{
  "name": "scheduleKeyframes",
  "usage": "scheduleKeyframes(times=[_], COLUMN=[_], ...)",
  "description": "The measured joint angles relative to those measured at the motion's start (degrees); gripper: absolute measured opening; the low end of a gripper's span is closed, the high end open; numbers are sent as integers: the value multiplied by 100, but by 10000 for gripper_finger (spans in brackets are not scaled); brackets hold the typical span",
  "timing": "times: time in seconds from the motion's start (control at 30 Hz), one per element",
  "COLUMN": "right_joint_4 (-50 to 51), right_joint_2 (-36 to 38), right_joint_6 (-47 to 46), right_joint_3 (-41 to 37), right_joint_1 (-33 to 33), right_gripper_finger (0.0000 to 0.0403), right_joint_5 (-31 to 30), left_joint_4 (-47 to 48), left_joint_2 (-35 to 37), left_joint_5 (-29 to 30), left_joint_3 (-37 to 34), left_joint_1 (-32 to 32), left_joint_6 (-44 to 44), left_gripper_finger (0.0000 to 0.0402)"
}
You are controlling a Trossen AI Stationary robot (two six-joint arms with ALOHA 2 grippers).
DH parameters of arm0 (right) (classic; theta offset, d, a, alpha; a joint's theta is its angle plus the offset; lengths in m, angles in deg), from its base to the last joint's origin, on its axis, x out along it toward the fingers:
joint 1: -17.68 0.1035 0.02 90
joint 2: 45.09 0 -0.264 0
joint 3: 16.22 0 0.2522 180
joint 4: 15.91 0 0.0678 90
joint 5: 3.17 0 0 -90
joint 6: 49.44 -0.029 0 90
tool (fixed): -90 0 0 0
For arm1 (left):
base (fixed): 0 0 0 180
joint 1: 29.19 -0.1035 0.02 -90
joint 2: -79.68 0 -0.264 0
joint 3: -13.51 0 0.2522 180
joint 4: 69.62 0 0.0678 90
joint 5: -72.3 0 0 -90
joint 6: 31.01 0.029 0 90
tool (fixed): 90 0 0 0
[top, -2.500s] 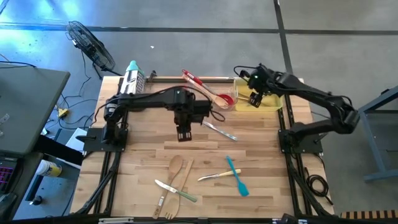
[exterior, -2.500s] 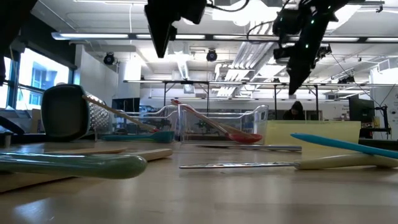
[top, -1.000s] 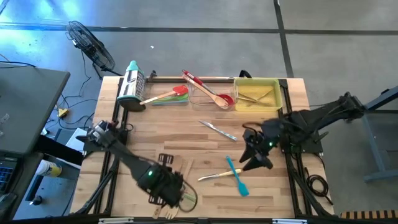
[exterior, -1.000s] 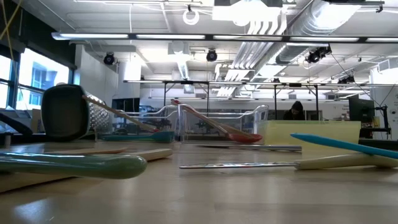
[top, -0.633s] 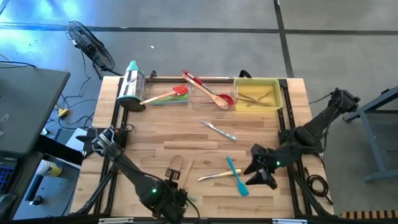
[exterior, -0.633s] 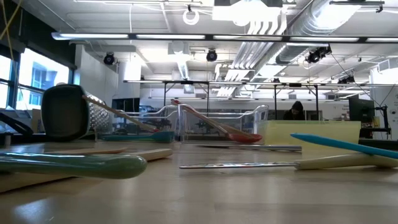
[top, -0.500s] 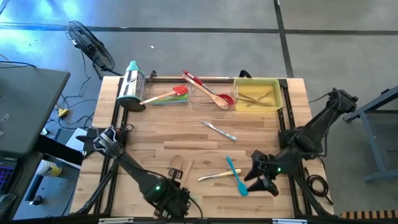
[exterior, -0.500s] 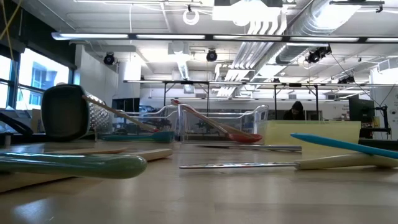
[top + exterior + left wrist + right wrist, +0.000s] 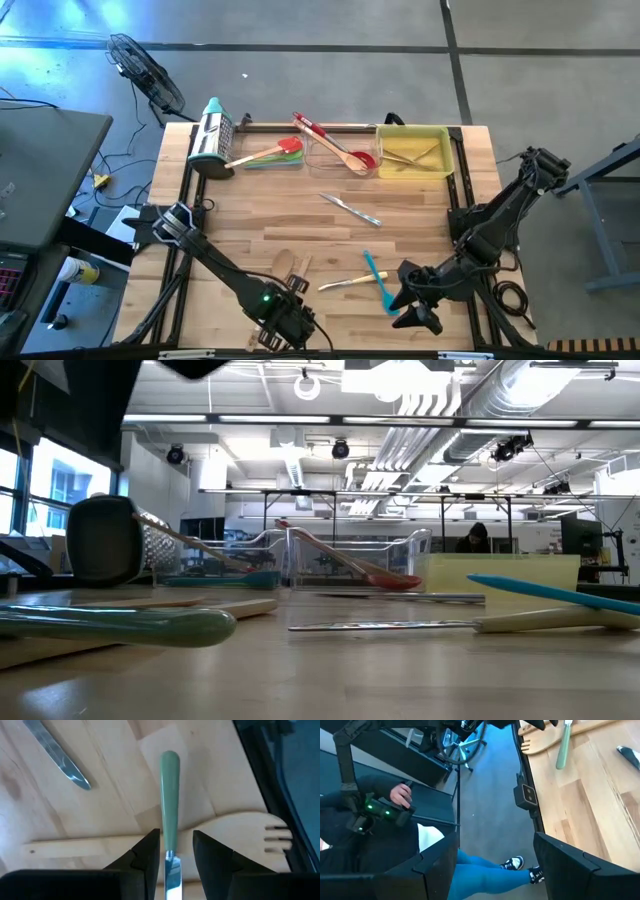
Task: Pick & Place Kitchen Items
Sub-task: Put the green knife into the yellow bin
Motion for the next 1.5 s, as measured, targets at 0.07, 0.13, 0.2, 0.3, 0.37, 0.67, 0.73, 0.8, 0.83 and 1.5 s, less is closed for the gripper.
scheduleKeyframes(times=[0.07,0.13,0.2,0.3,0.37,0.67,0.73,0.8,0.83,1.5], right_joint_4=[-19,-72,-191,-394,-485,-706,-708,-706,-708,-700], right_joint_2=[0,0,0,0,0,0,0,0,0,0], right_joint_6=[-52,-67,-67,-68,-69,-67,-67,-68,-67,135], right_joint_3=[0,0,0,0,0,0,0,0,0,0], right_joint_1=[-1,-1,-1,-1,-1,-1,-1,-1,-1,-1], right_gripper_finger=[252,252,252,252,252,252,252,252,252,252], right_joint_5=[-23,-83,-115,-122,-122,-125,-125,-125,-125,-142], left_joint_4=[-248,-324,-478,-891,-1011,-1235,-1199,-1216,-1202,-1135], left_joint_2=[1,1,1,1,1,-272,-368,-427,-439,-593], left_joint_5=[2,4,-38,-129,-129,-38,-43,-56,-73,-266], left_joint_3=[-203,-357,-506,-732,-766,-846,-850,-851,-850,-883], left_joint_1=[0,0,0,0,0,-85,-81,-116,-119,-225], left_joint_6=[-143,-188,-190,-188,-187,-222,-253,-291,-291,157], left_gripper_finger=[111,111,111,111,111,111,111,111,111,51])
